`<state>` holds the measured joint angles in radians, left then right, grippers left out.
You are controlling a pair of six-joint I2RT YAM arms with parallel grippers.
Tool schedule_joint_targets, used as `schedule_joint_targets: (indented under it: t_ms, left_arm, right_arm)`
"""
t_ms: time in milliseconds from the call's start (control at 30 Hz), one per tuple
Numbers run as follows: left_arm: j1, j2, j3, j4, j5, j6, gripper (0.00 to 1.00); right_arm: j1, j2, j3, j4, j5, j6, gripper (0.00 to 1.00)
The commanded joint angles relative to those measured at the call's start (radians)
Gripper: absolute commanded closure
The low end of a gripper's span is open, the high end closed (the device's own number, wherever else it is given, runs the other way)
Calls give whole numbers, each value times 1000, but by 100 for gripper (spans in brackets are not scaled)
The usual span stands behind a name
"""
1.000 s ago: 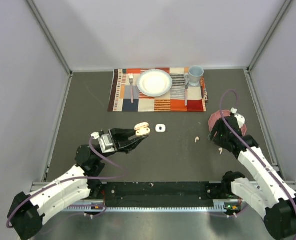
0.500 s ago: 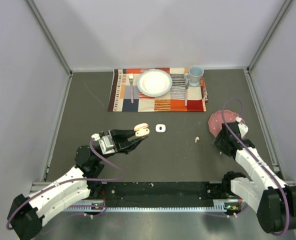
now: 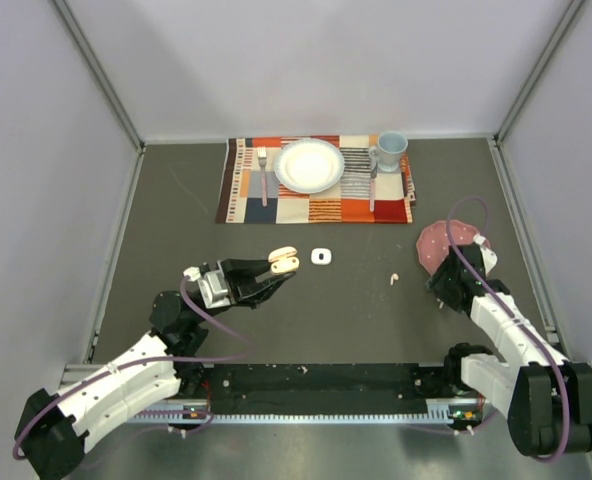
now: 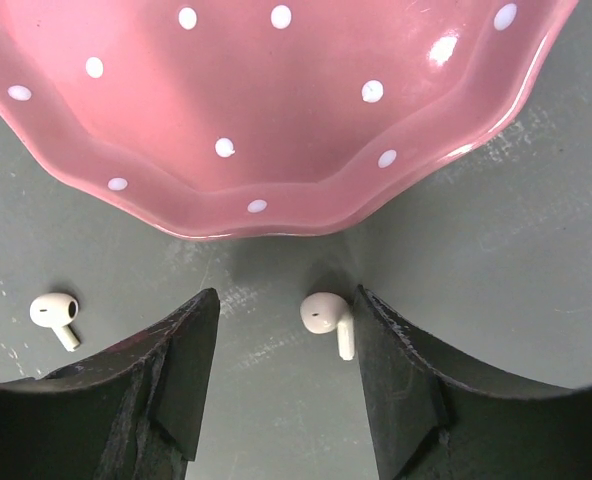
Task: Insert the wireless bluetooth earbuds into the charging case
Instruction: Move the right earbud to the center of the board.
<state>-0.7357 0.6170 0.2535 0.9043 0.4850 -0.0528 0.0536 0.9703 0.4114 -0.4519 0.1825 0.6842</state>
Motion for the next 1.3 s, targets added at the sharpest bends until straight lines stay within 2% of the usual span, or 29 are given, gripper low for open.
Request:
schedule_joint_targets:
  t_ms: [0,400,667,1000,1267]
  left_arm:
    - [-2,-14,-7,31,-6,-1,100]
    - [-2,-17,-3,18,-19,11,100]
    - [-2,-16,-2,15,-20,18,100]
    - [-2,-25,-5,-1,-28,22,100]
    - [-2,-28,-8,-5,-34,27,100]
  right_arm:
    - [-12,15,-16,27,-35,6,46]
    - [-12,-42,-40,-10,-55,44,47]
    - [-11,-91,-34,-56,-37,80,43]
    - [5,-22,-3,-39,44,38,53]
    - [20,13,20,-44,64,28,54]
